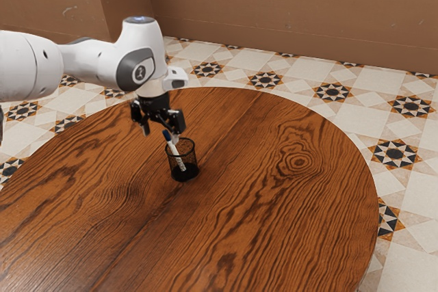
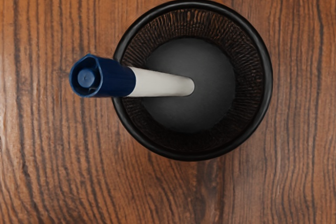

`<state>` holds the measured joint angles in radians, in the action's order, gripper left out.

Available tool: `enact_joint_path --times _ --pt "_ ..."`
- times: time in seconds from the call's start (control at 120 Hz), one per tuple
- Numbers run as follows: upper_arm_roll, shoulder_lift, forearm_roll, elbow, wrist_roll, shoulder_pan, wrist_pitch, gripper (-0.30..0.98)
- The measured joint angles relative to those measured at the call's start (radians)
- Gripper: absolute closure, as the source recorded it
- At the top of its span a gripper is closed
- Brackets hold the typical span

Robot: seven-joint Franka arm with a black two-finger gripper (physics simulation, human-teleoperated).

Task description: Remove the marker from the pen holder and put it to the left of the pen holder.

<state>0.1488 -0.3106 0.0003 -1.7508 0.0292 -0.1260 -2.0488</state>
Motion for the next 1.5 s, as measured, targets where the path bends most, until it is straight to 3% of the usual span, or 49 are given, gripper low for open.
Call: enact_joint_path --times 0.425,0.8,1.158,1.4,1.5 --pt "0.012 -0.145 -0.020 0.120 -0.031 0.046 -0.107 0.00" --pt "0.012 -0.154 -0.072 0.106 -0.060 0.048 -0.150 0.00" --pt "0.012 -0.144 -0.105 0.082 -0.073 0.048 -0.164 0.60" --pt "0.012 -0.126 -0.098 0.065 -0.066 0.019 -0.167 0.72" --pt "0.014 -0.061 -0.087 0.035 -0.057 0.001 -0.168 0.75"
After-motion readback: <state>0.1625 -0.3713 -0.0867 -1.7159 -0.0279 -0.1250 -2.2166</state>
